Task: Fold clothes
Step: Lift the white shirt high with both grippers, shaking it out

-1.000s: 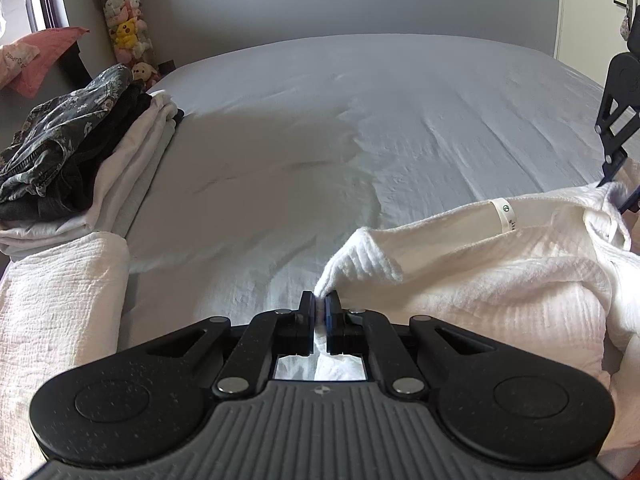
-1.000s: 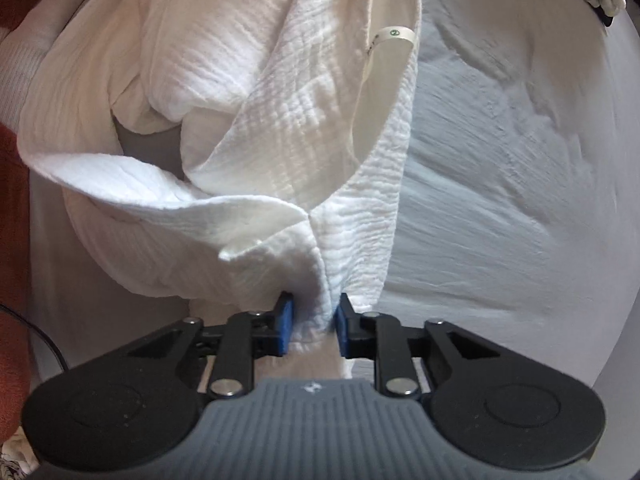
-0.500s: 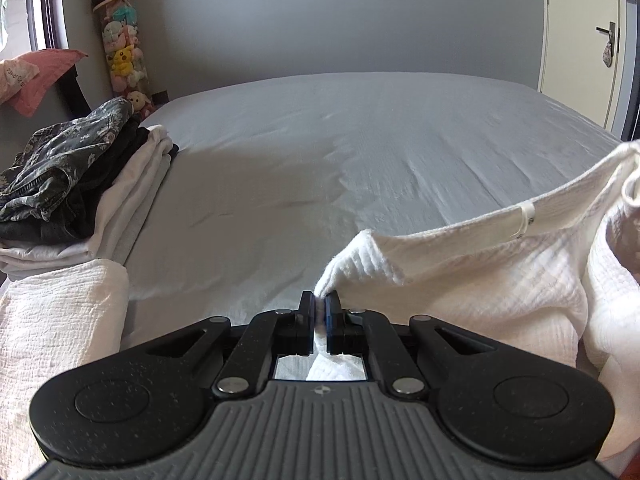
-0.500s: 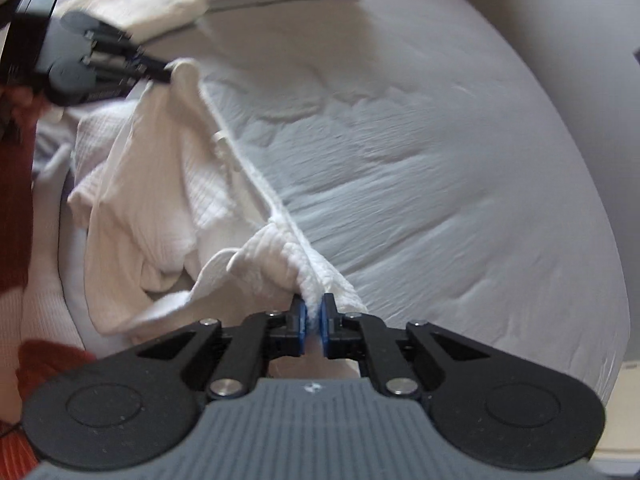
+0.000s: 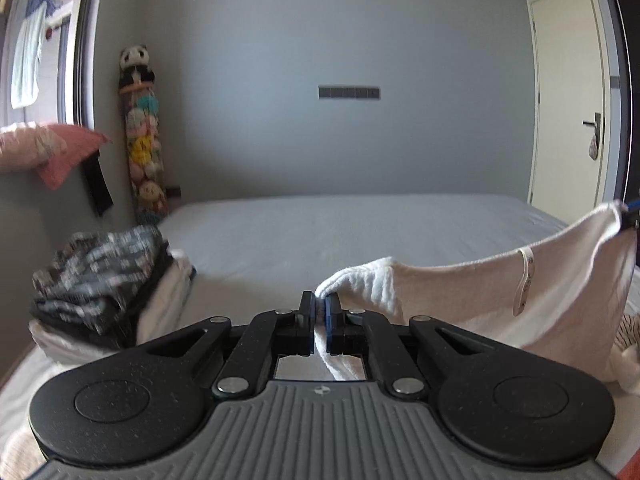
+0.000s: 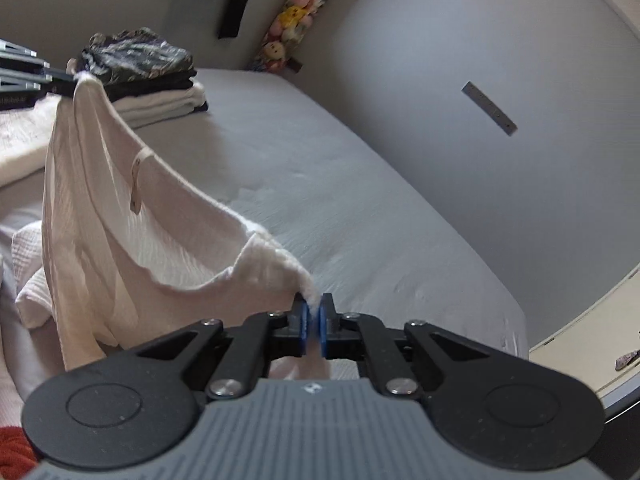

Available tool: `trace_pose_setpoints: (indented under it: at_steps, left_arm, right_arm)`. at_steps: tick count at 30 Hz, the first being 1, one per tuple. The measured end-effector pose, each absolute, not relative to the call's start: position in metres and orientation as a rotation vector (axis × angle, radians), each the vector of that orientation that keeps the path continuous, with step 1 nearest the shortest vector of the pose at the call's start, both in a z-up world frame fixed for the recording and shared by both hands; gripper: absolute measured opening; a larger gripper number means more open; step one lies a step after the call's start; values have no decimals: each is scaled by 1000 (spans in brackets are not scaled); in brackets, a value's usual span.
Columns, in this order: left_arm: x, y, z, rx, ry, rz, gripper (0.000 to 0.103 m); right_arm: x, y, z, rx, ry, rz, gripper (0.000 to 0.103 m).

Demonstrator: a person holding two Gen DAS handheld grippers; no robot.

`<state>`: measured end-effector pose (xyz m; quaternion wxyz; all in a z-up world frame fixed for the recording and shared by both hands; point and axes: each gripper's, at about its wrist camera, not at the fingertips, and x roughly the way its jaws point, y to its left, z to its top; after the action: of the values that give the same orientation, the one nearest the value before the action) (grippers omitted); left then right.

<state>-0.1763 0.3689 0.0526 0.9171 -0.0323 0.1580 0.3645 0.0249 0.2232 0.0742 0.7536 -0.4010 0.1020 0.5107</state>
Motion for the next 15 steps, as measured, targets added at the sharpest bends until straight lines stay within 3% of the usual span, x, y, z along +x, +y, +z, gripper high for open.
trace_pose_setpoints:
  at_steps: [8, 15]
  left_arm:
    - [-190, 334, 194, 135, 159, 757, 5]
    - [-177, 294, 229, 263, 131, 715, 5]
  right_arm:
    - [-1, 188, 141, -563, -11, 1028, 6]
    - [1, 140, 235, -267, -202, 877, 6]
